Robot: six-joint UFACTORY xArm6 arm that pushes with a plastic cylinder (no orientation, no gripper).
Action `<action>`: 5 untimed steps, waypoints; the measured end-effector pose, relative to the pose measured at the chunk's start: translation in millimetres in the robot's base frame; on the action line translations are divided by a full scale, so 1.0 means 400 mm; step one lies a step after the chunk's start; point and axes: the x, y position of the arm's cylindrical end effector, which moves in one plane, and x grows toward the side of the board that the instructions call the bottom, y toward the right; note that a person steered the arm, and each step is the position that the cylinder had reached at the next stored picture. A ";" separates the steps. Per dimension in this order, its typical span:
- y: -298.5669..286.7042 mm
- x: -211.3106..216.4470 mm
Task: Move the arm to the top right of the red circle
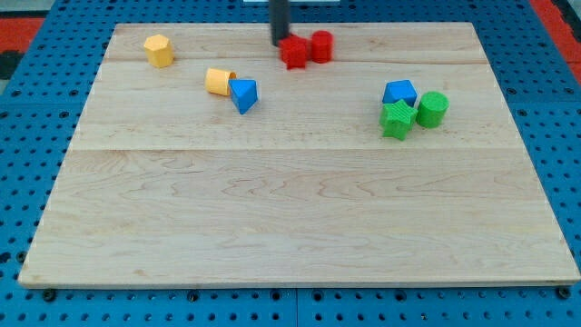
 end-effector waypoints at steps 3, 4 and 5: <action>0.259 0.031; 0.383 -0.022; 0.228 -0.043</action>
